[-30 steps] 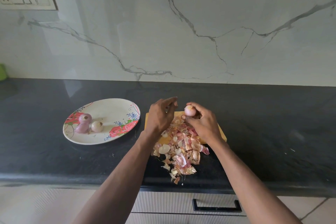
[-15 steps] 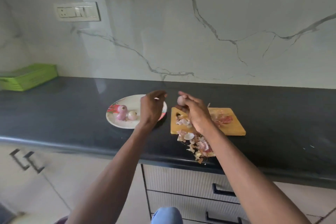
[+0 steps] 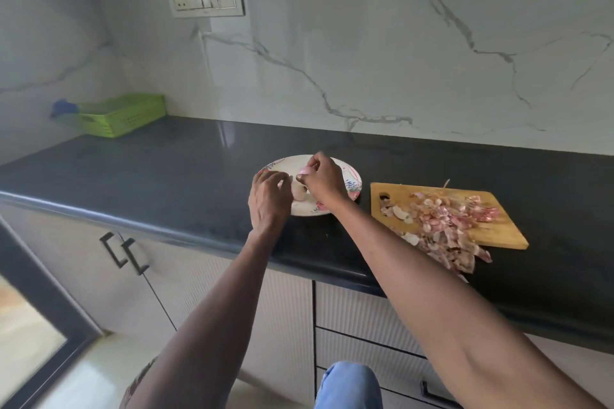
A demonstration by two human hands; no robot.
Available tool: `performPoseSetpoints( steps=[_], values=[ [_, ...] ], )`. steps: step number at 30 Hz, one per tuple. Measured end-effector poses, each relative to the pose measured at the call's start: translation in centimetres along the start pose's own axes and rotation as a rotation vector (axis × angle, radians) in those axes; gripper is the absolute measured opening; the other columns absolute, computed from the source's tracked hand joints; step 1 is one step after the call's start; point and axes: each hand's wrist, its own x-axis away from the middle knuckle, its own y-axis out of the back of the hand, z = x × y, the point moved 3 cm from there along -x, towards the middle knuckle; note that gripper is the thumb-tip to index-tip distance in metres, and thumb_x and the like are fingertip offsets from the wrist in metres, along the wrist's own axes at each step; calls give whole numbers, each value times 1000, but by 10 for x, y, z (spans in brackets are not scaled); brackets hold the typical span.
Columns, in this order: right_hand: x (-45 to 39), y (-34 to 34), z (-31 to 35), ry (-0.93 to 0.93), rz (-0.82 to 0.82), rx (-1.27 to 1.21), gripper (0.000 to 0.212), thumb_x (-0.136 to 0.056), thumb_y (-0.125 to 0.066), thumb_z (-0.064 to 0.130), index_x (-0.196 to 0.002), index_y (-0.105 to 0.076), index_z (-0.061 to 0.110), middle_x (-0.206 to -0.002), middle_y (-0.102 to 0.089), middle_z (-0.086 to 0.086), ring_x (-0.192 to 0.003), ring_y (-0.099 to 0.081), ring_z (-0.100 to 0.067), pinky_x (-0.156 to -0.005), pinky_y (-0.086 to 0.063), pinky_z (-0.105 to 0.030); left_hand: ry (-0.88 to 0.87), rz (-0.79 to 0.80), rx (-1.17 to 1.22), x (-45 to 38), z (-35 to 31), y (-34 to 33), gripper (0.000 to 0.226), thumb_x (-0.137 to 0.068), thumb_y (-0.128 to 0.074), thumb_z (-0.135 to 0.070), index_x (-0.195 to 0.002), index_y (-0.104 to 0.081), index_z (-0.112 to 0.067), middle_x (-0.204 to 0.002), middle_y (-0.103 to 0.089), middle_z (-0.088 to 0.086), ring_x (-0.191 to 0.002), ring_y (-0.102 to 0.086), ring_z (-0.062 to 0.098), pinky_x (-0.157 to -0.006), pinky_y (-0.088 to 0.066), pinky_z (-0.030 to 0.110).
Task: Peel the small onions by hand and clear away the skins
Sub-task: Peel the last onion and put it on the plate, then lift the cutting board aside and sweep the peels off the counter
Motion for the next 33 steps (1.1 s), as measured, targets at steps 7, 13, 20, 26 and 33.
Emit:
performPoseSetpoints(
  steps=[7,13,20,26,33],
  values=[
    [-23,-15,-10,53,55,193,15,-88,-72,15,-87,-58,10,-92,-68,-12,-84,-59,-30,-65,-36,-31,-101,31,-114,-3,3,-10,32,-96,-49,-3,-122,-68,-2,-129,-68,10,-137,-43,26,-110,-33,35],
    [-21,-8,-18,18,66,238,17,-92,-56,12,-99,-71,13,-106,-71,-12,-98,-65,-33,-62,-40,-27,-172,6,-145,-2,2,-13,37,-97,-47,-11,-127,-66,-2,-133,-66,10,-136,-47,28,-111,-33,42],
    [15,46,-11,104,-64,133,20,-93,-55,5,-90,-74,9,-93,-74,-5,-89,-66,-22,-67,-41,-24,-238,-154,26,24,-26,-14,30,-97,-55,-9,-122,-69,-3,-123,-69,13,-119,-58,33,-103,-45,43],
    [47,162,-44,46,-339,162,15,-96,-59,8,-93,-74,9,-89,-71,2,-77,-64,-11,-60,-44,-12,64,263,120,34,-118,-40,22,-91,-54,-14,-86,-69,1,-78,-66,12,-82,-61,34,-71,-45,36],
    [65,271,-118,-409,-388,596,19,-88,-62,16,-71,-67,10,-83,-73,-11,-84,-73,-32,-75,-62,-39,90,676,-281,39,-151,-75,24,-99,-44,-18,-94,-63,-3,-97,-67,11,-96,-67,32,-84,-51,35]
  ],
)
